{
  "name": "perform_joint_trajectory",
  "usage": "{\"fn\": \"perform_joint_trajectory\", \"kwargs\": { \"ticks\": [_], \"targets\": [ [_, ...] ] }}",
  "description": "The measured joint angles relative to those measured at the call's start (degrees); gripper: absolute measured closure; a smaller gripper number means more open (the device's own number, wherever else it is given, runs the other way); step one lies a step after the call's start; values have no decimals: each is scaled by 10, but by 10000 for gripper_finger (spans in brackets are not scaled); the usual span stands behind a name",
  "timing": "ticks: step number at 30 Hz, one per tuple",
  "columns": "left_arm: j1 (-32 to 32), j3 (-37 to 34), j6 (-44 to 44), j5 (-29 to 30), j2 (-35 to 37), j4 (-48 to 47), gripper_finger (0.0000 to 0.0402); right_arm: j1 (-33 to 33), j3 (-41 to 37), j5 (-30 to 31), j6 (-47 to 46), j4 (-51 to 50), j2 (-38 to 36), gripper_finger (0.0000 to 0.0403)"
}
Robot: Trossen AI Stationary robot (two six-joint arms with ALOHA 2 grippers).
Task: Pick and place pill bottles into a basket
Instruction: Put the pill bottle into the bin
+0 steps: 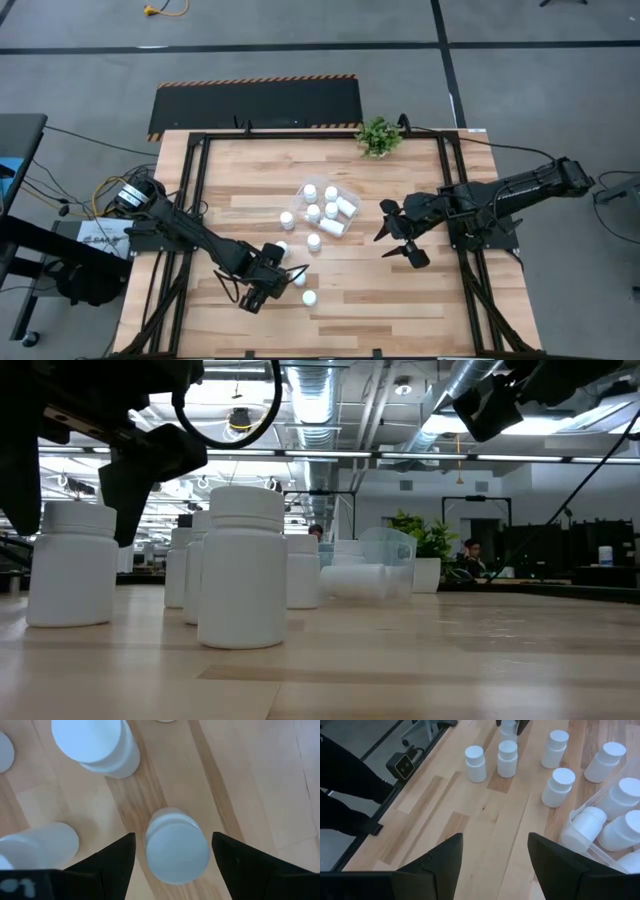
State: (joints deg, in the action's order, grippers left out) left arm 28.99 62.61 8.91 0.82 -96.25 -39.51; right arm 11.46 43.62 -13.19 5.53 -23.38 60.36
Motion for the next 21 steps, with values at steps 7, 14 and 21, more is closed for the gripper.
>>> {"fn": "perform_joint_trajectory", "kwargs": {
  "ticks": [7,14,21],
  "targets": [
    [0,0,0,1,0,0,150,0,0,0,0,-2,0,184],
    [0,0,0,-1,0,0,175,0,0,-2,5,-3,0,184],
    [0,0,0,-1,0,0,242,0,0,-2,6,-6,0,184]
  ]
}}
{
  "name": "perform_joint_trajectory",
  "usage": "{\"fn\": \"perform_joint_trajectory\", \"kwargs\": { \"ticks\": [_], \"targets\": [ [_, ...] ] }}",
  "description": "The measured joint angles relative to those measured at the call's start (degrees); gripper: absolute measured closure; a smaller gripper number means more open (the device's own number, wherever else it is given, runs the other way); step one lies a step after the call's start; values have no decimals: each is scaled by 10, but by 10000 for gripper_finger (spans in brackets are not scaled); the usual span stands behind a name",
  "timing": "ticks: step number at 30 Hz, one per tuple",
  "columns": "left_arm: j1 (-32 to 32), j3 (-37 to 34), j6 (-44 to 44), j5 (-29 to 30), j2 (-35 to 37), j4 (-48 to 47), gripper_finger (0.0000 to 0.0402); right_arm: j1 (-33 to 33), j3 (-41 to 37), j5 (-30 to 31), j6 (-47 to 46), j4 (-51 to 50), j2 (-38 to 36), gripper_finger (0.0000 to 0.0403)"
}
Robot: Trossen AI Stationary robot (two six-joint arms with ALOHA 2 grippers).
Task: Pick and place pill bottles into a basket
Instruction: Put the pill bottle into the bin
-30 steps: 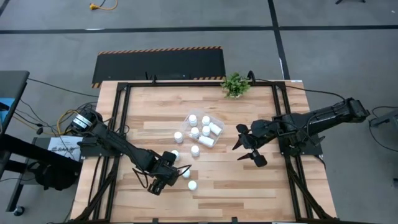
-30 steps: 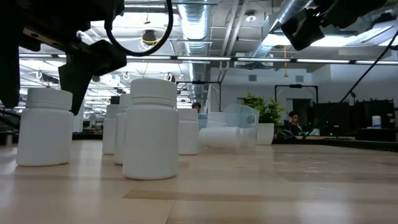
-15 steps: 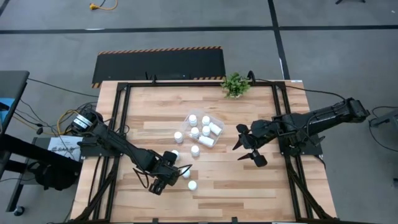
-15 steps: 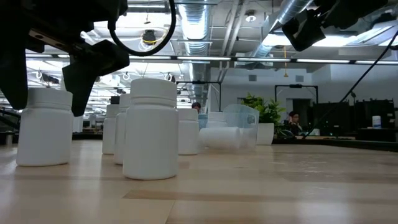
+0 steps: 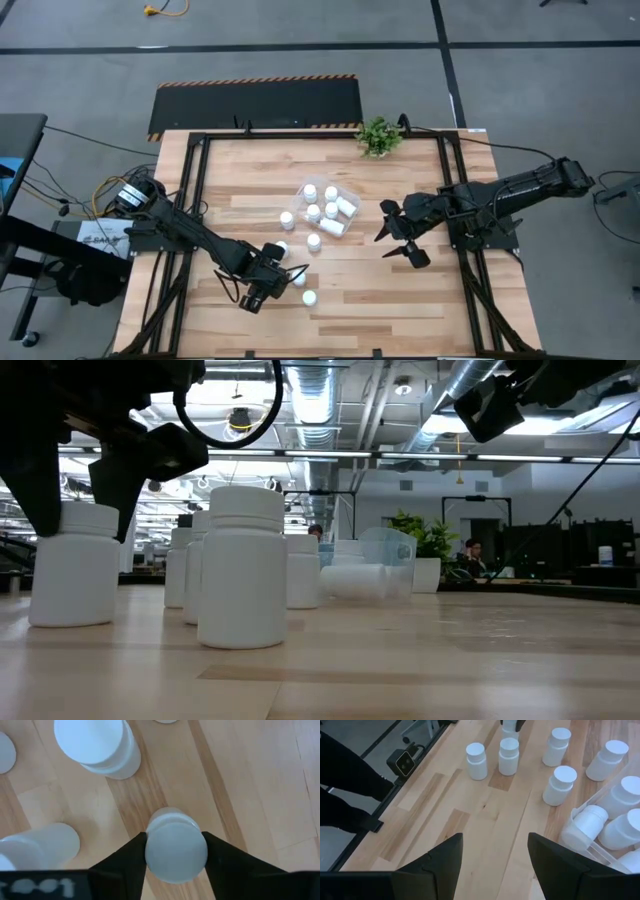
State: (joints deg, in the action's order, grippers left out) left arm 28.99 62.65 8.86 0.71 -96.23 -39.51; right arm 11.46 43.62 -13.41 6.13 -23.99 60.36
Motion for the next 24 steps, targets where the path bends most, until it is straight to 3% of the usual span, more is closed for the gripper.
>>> {"fn": "perform_joint_trajectory", "kwargs": {
  "ticks": [4,12,19,24],
  "targets": [
    [0,0,0,0,0,0,255,0,0,0,1,0,0,184],
    [-5,6,3,-8,0,-14,238,-11,0,0,14,0,0,184],
    [-28,70,-27,-15,0,-104,255,-33,0,-1,19,0,0,184],
    [-50,134,-60,13,0,-176,237,-42,0,-2,28,0,0,184]
  ]
}}
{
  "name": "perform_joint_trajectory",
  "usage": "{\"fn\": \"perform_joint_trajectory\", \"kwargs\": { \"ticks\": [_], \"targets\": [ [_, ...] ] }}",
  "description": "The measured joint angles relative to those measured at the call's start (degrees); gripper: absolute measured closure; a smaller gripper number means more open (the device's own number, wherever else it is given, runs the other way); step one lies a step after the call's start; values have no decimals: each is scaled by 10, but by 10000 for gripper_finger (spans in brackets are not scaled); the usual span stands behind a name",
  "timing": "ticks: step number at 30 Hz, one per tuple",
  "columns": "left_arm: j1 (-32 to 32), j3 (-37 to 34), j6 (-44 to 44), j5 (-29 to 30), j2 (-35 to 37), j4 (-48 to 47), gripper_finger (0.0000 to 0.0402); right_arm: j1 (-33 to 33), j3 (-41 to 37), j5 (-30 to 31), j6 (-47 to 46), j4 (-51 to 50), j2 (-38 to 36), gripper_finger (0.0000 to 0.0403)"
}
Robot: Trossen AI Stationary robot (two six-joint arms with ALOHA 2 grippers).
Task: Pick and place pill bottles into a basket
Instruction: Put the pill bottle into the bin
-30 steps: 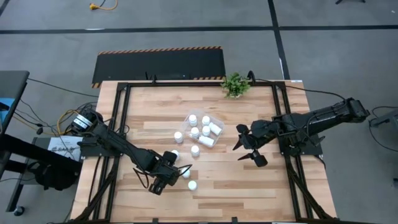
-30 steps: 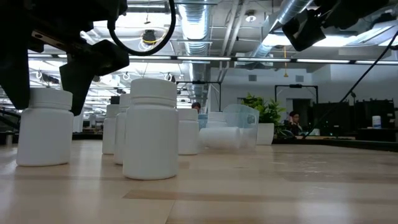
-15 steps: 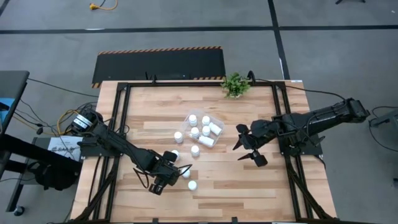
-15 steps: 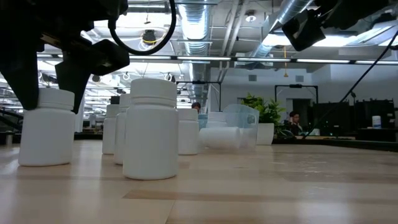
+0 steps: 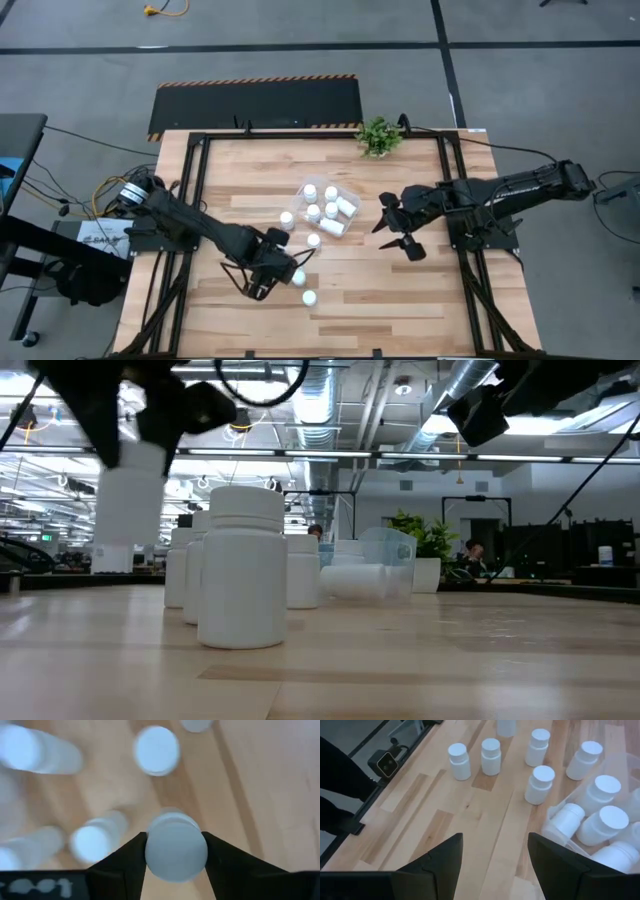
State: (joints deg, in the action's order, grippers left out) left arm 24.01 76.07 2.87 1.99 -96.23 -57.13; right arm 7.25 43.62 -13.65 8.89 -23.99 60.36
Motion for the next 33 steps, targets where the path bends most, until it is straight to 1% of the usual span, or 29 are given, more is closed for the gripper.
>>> {"fn": "perform_joint_trajectory", "kwargs": {
  "ticks": [3,7,9,13,17,21,23,29,33],
  "targets": [
    [-18,41,-22,19,0,-43,237,-6,0,0,2,0,0,184],
    [-54,97,-58,35,0,-91,253,-18,0,0,2,0,0,184],
    [-75,122,-85,47,0,-113,255,-25,0,0,2,1,0,184],
    [-122,162,-142,69,0,-130,243,-46,0,0,-3,7,0,184],
    [-176,184,-207,70,0,-130,237,-62,0,0,2,12,0,184],
    [-234,193,-277,55,0,-130,252,-75,0,-3,25,18,0,184],
    [-262,195,-311,41,0,-128,255,-83,0,-16,38,21,0,184],
    [-339,195,-398,-5,0,-114,241,-117,0,-83,64,23,0,184],
    [-373,195,-437,-32,0,-91,244,-140,0,-142,83,23,0,184]
  ]
}}
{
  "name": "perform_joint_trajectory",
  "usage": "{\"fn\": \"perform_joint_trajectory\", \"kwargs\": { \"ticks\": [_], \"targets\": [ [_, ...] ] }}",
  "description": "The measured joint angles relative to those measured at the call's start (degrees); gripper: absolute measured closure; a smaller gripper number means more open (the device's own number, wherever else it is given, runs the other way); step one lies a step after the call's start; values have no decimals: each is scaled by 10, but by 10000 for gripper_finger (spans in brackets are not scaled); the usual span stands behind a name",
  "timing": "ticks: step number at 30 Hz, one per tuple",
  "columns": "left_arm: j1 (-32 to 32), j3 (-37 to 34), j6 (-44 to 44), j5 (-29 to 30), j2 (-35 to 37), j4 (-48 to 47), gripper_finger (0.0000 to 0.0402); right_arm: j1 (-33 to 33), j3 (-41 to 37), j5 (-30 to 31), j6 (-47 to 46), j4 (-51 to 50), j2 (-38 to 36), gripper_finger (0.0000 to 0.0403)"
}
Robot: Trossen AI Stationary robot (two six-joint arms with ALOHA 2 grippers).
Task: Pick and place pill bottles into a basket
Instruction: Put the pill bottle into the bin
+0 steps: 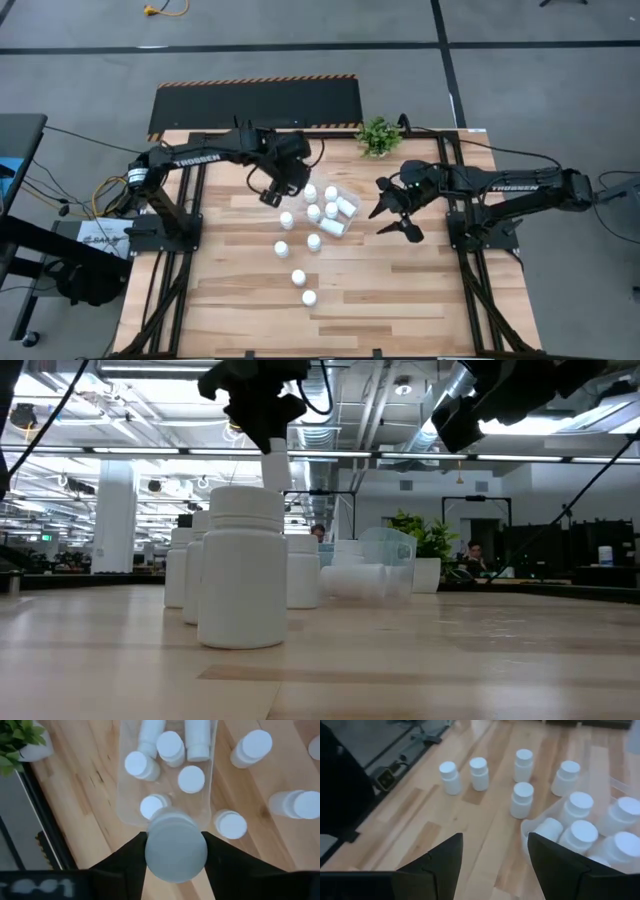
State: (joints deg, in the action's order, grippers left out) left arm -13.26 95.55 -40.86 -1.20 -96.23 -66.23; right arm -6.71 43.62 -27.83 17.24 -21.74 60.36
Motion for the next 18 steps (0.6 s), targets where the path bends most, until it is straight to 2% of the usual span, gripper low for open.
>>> {"fn": "perform_joint_trajectory", "kwargs": {
  "ticks": [3,18],
  "targets": [
    [-14,0,-16,-18,-2,5,252,-18,0,-27,10,0,0,184],
    [-7,-1,7,-56,-15,33,241,-59,0,-29,21,-1,0,184]
  ]
}}
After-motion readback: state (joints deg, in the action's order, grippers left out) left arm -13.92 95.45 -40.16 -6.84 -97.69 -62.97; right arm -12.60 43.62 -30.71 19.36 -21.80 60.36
